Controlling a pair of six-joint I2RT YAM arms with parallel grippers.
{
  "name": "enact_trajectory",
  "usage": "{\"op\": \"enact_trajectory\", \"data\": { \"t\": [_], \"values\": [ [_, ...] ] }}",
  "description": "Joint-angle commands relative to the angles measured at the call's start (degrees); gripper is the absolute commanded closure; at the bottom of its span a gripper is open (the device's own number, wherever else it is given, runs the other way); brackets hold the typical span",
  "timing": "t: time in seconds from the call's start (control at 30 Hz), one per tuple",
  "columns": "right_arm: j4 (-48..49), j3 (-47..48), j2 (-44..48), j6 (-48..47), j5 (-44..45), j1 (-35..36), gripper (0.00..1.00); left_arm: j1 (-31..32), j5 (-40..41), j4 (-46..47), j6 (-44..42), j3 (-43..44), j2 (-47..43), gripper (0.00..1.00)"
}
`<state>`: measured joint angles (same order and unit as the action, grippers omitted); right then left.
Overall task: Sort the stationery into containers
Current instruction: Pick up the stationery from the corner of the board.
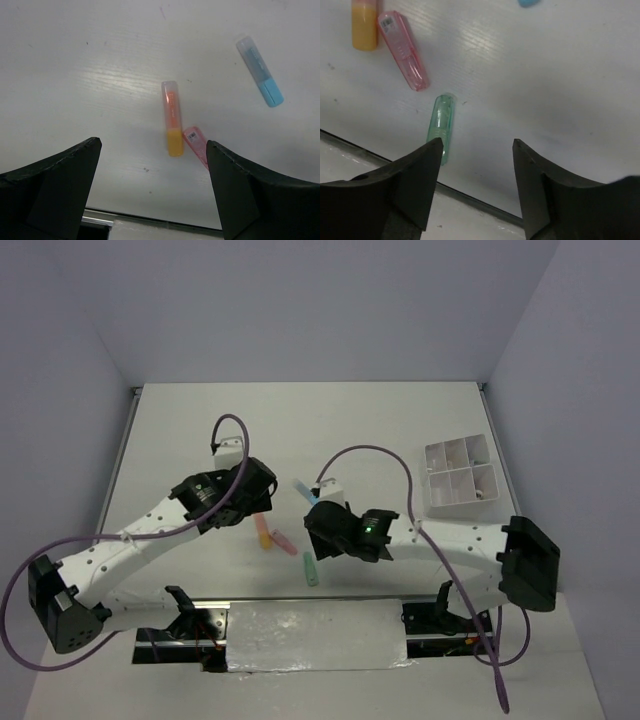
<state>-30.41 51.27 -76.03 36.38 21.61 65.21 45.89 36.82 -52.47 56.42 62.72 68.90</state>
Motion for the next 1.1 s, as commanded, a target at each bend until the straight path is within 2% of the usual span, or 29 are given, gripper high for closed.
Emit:
{"op": "enact_trajectory", "data": {
  "t": [0.0, 0.07, 0.27, 0.4, 0.73, 0.77, 0.87, 1.07],
  "values": [
    [1.9, 5.2, -5.0, 2.9, 1.3, 2.5, 0.37, -0.1, 5.7, -3.8, -5.2, 3.6, -2.6, 0.01],
    [1.2, 6.6, -8.3, 3.1, 0.4, 3.6, 0.41, -0.1, 5.5, -4.0, -6.4, 3.6, -3.3, 0.01],
    [-0.2, 9.9, -14.1, 5.0, -0.8, 6.7, 0.41, -0.2, 1.9, 0.1, -9.0, -0.6, -5.9, 0.01],
    [2.2, 8.1, -15.6, 4.8, -4.8, 6.9, 0.42, -0.2, -4.4, 3.9, -9.4, -3.1, -6.7, 0.01],
    [2.0, 4.5, -19.3, 7.9, -6.0, 8.6, 0.43, -0.1, -6.0, 5.5, -8.9, -5.9, -9.1, 0.01],
    [2.0, 3.9, -19.4, 8.0, -5.9, 8.6, 0.45, -0.2, -6.2, 5.7, -8.9, -5.9, -9.1, 0.01],
    [3.0, 2.9, -20.0, 7.7, -6.6, 8.6, 0.63, -0.1, -7.5, 6.6, -8.8, -6.4, -9.1, 0.01],
    [5.6, 2.5, -22.1, 6.1, -7.7, 8.6, 0.7, -0.1, -12.3, 10.2, -8.3, -8.7, -10.4, 0.01]
  ]
}}
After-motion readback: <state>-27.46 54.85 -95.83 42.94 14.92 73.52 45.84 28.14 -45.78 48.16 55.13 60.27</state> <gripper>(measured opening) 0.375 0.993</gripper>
